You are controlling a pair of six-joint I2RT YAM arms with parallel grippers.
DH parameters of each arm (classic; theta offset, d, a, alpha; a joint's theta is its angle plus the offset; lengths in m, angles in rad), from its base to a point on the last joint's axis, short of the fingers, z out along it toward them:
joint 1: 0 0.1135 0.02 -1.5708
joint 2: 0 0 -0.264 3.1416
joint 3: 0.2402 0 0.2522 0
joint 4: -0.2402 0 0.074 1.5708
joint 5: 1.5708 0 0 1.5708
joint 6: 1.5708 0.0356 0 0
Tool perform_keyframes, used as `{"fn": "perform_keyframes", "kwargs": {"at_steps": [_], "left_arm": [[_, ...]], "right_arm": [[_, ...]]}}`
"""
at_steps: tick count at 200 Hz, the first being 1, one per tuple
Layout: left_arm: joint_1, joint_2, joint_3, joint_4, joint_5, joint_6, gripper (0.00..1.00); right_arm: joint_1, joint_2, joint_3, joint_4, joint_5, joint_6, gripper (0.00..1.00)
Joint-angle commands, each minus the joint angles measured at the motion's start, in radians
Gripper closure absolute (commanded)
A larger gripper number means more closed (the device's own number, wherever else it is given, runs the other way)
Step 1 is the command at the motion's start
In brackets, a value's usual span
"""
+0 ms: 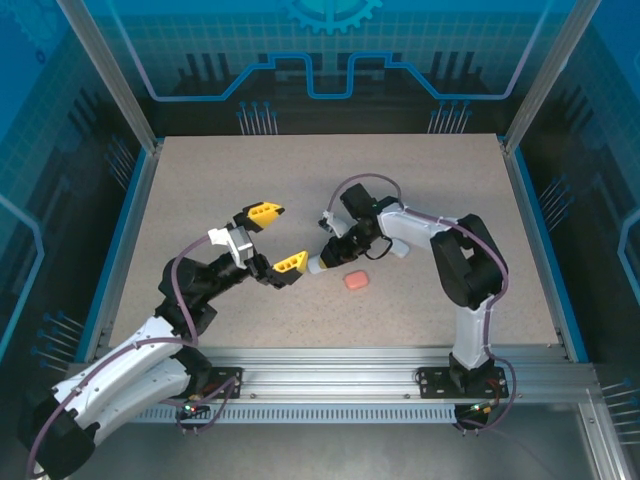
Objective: Insert wireless bluetooth earbuds into charging case
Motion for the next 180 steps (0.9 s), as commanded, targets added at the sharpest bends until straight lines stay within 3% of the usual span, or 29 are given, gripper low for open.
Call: {"fn": "perform_keyframes", "kwargs": {"at_steps": [1,41,97,135,180], "left_arm": [[-0.005,-0.002,-0.011,0.009,-0.017,0.023,0.01],[-0.005,0.007,-0.013,0.005,-0.018,0.021,0.01],[-0.006,0.035,-0.024,-0.067,-0.098,0.006,0.01],[-0.006,0.042,-0.032,-0.133,-0.253,-0.019,0.01],[0.013,0.062,-0.025,-0.306,-0.558,-0.043,0.01]], "right_arm": [[-0.009,0.046,0.030,-0.051,-0.004,0.018,0.80],[-0.011,0.079,0.036,-0.060,0.017,0.027,0.79],[-0.038,0.023,0.001,-0.032,0.092,0.057,0.57],[-0.055,-0.078,-0.020,-0.048,0.219,0.058,0.50],[-0.081,-0.316,-0.096,-0.053,0.438,0.048,0.44]]}}
